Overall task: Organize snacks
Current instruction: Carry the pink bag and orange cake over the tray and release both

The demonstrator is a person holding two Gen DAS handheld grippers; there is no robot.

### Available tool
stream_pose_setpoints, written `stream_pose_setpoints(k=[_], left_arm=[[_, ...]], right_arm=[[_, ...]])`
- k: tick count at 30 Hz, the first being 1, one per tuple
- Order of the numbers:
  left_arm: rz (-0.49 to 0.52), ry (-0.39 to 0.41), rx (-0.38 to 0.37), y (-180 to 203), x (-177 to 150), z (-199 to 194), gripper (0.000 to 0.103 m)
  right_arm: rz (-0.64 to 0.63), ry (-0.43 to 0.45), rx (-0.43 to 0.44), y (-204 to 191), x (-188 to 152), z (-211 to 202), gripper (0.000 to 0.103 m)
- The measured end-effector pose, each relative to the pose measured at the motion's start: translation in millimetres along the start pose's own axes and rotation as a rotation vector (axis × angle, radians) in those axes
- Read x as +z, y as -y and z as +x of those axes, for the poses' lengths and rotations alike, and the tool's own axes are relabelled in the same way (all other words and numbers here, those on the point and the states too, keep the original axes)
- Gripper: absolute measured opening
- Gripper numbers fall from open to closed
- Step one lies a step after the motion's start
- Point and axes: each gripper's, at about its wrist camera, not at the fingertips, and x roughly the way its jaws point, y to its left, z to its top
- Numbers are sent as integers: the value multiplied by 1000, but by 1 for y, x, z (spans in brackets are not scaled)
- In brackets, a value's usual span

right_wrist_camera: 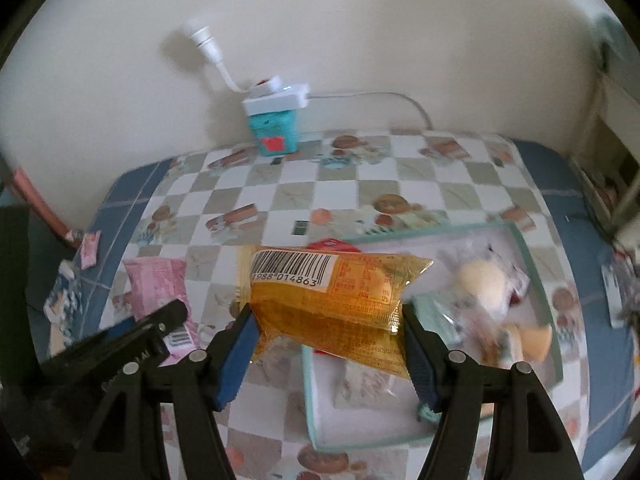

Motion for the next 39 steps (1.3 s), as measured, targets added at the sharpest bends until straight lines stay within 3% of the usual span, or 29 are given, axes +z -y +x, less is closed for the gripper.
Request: stream_pose_setpoints(k=[8, 17, 25, 31, 39], left_arm=[[55, -13, -31, 53, -28, -6, 38], [132, -35, -45, 97, -35, 13, 38], [187, -95, -44, 127, -34, 51, 38], [184, -126, -46, 130, -29, 74, 39], [160, -140, -68, 125, -25, 82, 39]], right_arm=[[171, -4, -24, 71, -18, -12, 71], [311, -1, -90, 138, -15, -11, 71], [322, -57, -102, 152, -10, 18, 71], [308, -104, -106, 146, -11, 48, 72], [264, -108, -119, 133, -8, 50, 72]])
